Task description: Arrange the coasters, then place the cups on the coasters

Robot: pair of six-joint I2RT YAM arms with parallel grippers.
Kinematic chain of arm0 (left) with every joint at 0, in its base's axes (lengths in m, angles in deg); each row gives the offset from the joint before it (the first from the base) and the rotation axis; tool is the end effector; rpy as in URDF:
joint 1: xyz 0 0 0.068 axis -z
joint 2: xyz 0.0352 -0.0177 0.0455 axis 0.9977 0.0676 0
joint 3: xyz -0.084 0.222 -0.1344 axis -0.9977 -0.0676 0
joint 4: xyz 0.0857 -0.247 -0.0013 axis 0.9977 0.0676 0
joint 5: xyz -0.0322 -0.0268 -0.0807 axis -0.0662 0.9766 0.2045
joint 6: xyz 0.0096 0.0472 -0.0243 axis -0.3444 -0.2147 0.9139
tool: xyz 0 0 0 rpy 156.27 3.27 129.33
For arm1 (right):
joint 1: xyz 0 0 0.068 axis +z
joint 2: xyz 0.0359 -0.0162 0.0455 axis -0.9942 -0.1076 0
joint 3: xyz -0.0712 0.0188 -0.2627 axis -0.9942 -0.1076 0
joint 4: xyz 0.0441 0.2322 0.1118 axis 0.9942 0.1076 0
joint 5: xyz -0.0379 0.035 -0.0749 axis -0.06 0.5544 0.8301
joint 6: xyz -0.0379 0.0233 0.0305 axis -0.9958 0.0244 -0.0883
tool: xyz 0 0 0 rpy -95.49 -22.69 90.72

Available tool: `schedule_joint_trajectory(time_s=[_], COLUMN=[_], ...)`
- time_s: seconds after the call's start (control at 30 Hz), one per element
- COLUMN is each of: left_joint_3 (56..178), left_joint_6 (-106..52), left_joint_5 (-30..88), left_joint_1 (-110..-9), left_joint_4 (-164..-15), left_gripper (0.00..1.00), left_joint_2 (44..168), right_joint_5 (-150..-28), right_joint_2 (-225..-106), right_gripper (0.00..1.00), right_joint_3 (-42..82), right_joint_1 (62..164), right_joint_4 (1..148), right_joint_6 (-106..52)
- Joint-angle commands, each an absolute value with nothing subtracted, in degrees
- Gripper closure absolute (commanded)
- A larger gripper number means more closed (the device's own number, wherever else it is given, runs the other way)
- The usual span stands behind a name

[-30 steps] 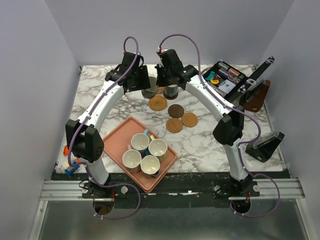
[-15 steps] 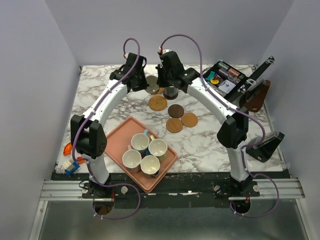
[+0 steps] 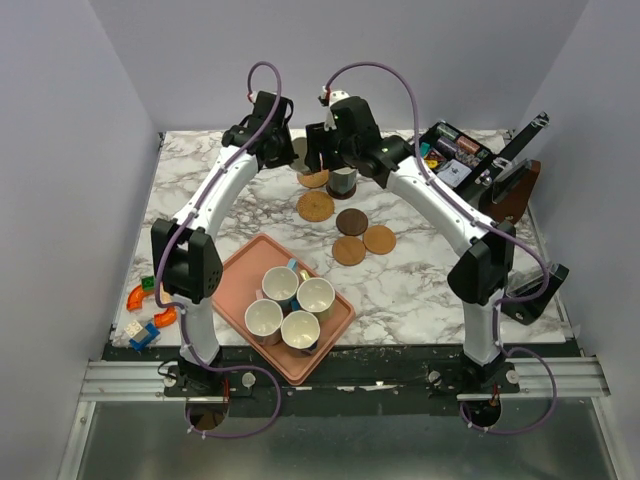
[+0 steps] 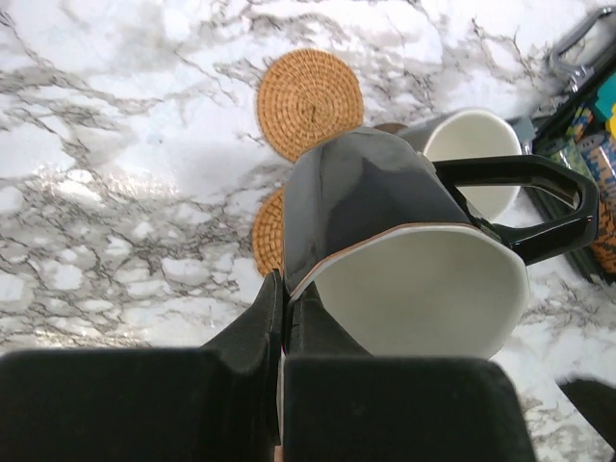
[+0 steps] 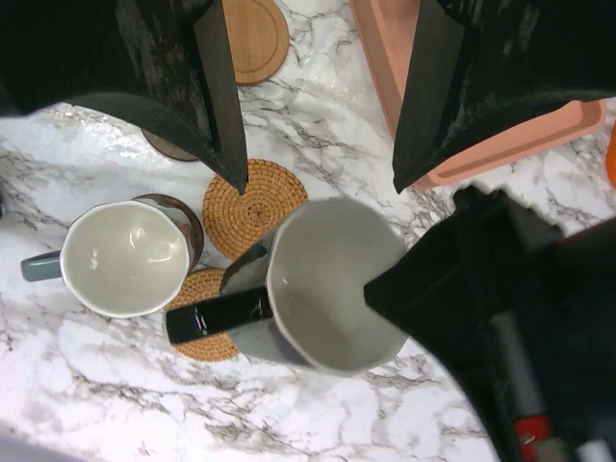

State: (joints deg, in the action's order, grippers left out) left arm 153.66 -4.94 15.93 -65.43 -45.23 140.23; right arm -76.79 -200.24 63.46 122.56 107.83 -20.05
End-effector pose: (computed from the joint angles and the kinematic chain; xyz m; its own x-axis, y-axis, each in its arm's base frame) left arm 0.4073 -0.1505 0.3446 -0.6947 -0.3237 -0.6424 -0.1084 0.9300 -0.3514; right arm 0.3690 0.2928 0.3683 -0.5228 -0.1185 -0.8442 -0.4662 0.8688 0.1668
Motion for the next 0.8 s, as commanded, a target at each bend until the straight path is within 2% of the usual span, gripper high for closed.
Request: schedule_joint_trajectory(time_s=[0.0,0.17,0.47,0.77], left_joint_3=[158.05,160.94,171.22,177.65], left_joint_6=[-5.63,-9.75,-11.43,-9.41], left_joint_5=[16.41,22.46,25.29,27.84], left_joint_1=[-68.54,-70.74,-73.2,-73.29], left_joint_4=[-51.34,-53.72,-50.91,-49.85], left_gripper=[1.0,1.0,1.0,1.0], left_joint_2=[141.52,145.2,155.31,162.0], right_joint_5=[-77.99,-73.6,-69.99,-69.11], right_joint_2=[-194.75,-189.82,-182.0,-179.97], right_gripper=[0.28,0.25,0.25,0.25], right_joint_3=[61.93,58.77,47.7,42.59], right_joint_1=[123.02,121.88,116.79,115.55], right_joint_4=[106.39,106.22,106.39,108.15], right_joint_6=[-21.88,-22.14,-20.21,-18.45])
